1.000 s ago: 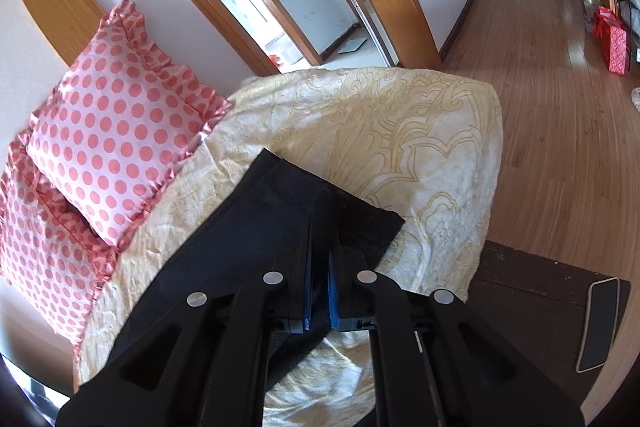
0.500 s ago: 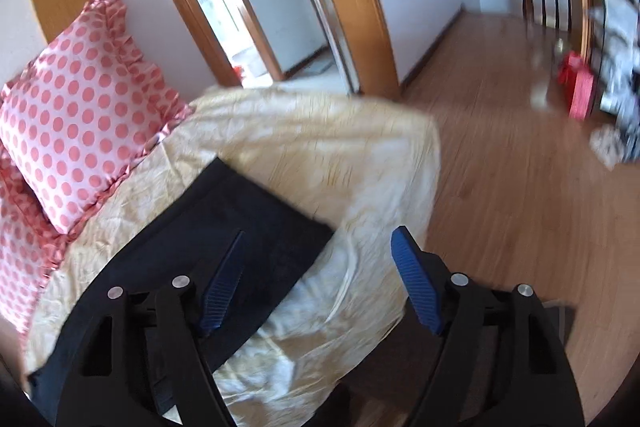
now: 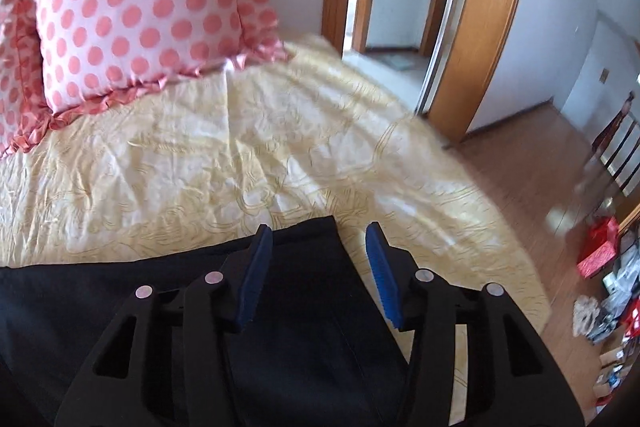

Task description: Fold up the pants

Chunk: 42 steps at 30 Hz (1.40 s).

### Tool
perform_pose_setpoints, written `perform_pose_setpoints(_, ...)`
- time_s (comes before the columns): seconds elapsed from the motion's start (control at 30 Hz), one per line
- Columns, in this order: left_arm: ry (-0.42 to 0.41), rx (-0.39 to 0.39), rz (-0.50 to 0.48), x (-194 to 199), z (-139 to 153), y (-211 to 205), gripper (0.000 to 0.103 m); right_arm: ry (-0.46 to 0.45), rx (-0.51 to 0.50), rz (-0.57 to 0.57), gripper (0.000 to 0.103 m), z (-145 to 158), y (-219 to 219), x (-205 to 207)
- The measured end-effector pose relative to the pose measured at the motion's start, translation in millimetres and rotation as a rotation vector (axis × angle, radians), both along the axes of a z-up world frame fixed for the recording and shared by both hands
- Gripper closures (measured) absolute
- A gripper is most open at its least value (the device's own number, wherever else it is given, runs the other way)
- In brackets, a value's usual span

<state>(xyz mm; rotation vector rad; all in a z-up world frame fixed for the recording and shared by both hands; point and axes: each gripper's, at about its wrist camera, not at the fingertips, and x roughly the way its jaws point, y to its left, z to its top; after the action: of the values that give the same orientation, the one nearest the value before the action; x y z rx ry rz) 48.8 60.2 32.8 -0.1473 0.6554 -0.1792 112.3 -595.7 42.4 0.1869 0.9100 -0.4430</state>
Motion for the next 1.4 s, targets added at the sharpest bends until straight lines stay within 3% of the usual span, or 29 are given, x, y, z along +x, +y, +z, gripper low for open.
perform_pose_setpoints(0.1, 0.028, -0.016, -0.021, 4.8, -9.5, -6.5, 0.013, 0.016, 0.05, 0.023, 0.052, -11.1, -3.2, -1.5)
perform_pose_setpoints(0.2, 0.059, -0.021, -0.024, 12.9, -19.2, -11.7, 0.012, 0.003, 0.027, 0.065, 0.056, -14.6, 2.2, -7.6)
perform_pose_setpoints(0.37, 0.071, -0.004, -0.024, 17.8, -24.7, -15.5, 0.01, -0.04, 0.025, 0.041, 0.094, -8.9, -1.7, -21.7)
perform_pose_setpoints(0.7, 0.055, 0.04, -0.025, 23.3, -27.5, -24.6, 0.005, -0.104, -0.011, 0.027, 0.099, 0.1, -5.9, -7.8)
perform_pose_setpoints(0.83, 0.048, 0.048, -0.026, 22.9, -28.2, -25.6, 0.004, -0.019, -0.032, 0.022, 0.099, -12.6, -3.9, 3.4)
perform_pose_setpoints(0.9, 0.043, 0.065, -0.031, 22.2, -29.1, -27.1, 0.004, -0.006, -0.042, 0.011, 0.097, -11.3, -3.2, -1.0)
perform_pose_setpoints(1.0, 0.036, 0.09, -0.044, 21.3, -30.2, -28.8, 0.004, -0.009, 0.01, -0.041, 0.08, -2.3, -8.9, -19.4)
perform_pose_setpoints(1.07, 0.031, 0.093, -0.052, 20.1, -30.6, -29.0, 0.003, -0.043, 0.032, -0.075, 0.041, 6.9, -8.9, -40.6)
perform_pose_setpoints(1.1, 0.027, 0.09, -0.058, 19.3, -30.7, -28.2, 0.003, -0.063, 0.045, -0.094, 0.035, 11.7, -8.1, -54.8)
perform_pose_setpoints(1.27, 0.021, 0.078, -0.078, 18.2, -31.1, -26.2, 0.003, -0.062, 0.129, -0.188, 0.036, 9.3, -9.2, -105.8)
perform_pose_setpoints(1.4, 0.017, 0.071, -0.096, 16.5, -31.3, -24.7, 0.003, -0.087, 0.284, -0.275, 0.044, -7.7, -17.6, -136.2)
